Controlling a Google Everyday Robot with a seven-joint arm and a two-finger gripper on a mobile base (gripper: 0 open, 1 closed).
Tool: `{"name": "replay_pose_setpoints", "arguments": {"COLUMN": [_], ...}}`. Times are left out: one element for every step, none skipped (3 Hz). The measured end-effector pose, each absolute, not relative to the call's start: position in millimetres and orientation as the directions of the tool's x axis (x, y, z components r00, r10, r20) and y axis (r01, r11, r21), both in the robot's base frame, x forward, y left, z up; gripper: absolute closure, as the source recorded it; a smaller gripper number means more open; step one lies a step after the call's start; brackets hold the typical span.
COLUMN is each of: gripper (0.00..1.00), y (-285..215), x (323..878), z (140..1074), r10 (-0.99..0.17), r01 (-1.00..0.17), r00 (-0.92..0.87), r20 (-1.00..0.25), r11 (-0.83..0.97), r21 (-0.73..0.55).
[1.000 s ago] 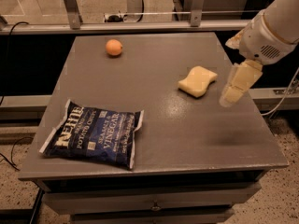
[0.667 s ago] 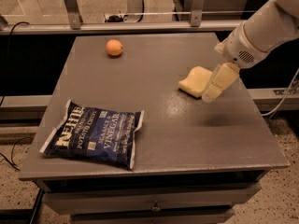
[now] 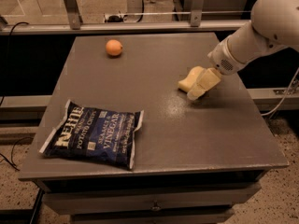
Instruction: Pick sponge
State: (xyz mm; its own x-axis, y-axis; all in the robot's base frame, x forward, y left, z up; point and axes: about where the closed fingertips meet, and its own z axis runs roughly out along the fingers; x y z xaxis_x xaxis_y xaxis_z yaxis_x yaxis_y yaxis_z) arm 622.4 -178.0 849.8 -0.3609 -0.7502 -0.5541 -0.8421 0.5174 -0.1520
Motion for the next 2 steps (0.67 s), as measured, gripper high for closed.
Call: {"name": "replay_pose_setpoints", "arguments": {"gripper": [0.18, 0.41], "y": [-178.3, -179.1], "x": [635.3, 638.9], "z": [835.7, 831.1], "r10": [-0.704, -0.677], "r01": [-0.817, -0.811], "r00": [-0.423, -0.449], "r20": [-0.570, -0.583], "r11": [0.568, 0.583], "r21": [-0.095, -0.052]}}
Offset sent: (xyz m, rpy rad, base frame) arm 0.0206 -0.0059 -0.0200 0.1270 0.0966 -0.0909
